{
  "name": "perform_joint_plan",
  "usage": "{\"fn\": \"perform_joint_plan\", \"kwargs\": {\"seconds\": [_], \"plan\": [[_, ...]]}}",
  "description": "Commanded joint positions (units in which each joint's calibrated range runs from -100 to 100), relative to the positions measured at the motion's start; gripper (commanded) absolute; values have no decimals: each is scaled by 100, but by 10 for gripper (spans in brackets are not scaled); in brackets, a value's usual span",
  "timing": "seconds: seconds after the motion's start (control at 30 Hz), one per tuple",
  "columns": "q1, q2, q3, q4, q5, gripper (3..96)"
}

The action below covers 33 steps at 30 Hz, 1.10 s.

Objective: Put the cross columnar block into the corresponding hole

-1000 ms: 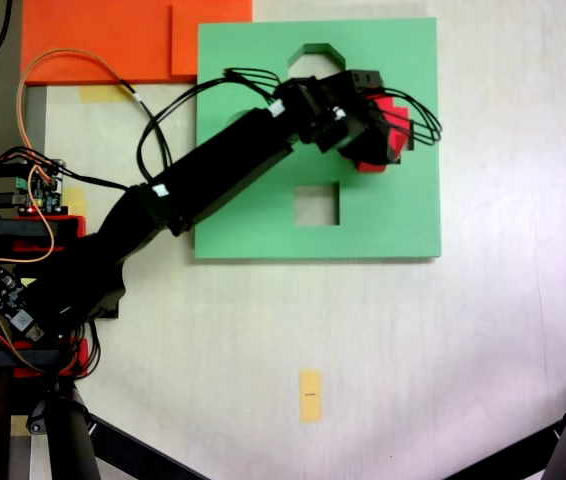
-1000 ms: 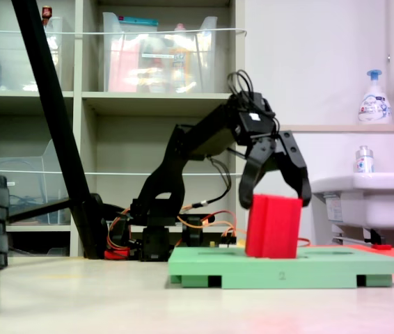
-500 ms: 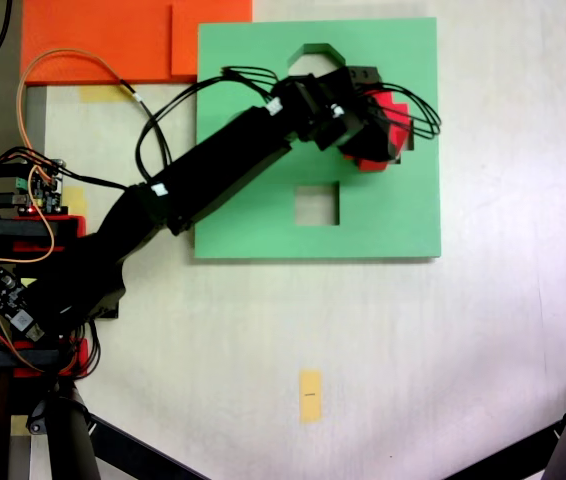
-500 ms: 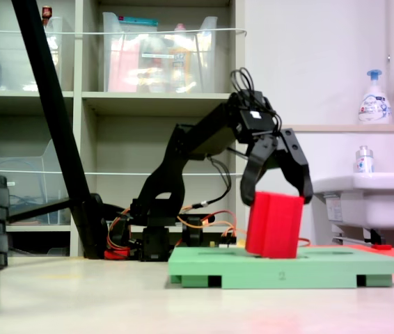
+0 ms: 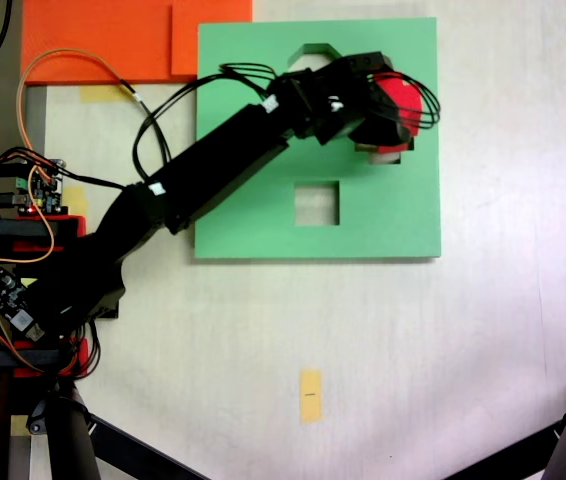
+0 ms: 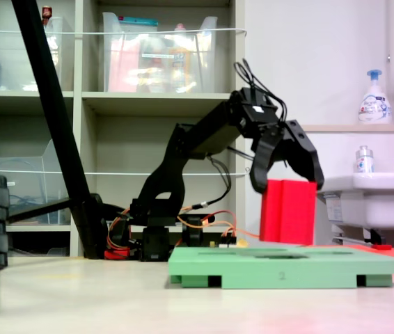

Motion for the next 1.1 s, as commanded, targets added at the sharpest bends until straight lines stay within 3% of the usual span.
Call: {"fn": "perform_joint_plan", "kwargs": {"seconds": [0.03,0.53,1.1], "plan": [[10,-199,465,415,-34,364],[5,178,465,-356,117,366],[-122,387,465,-461,-391,367]]}}
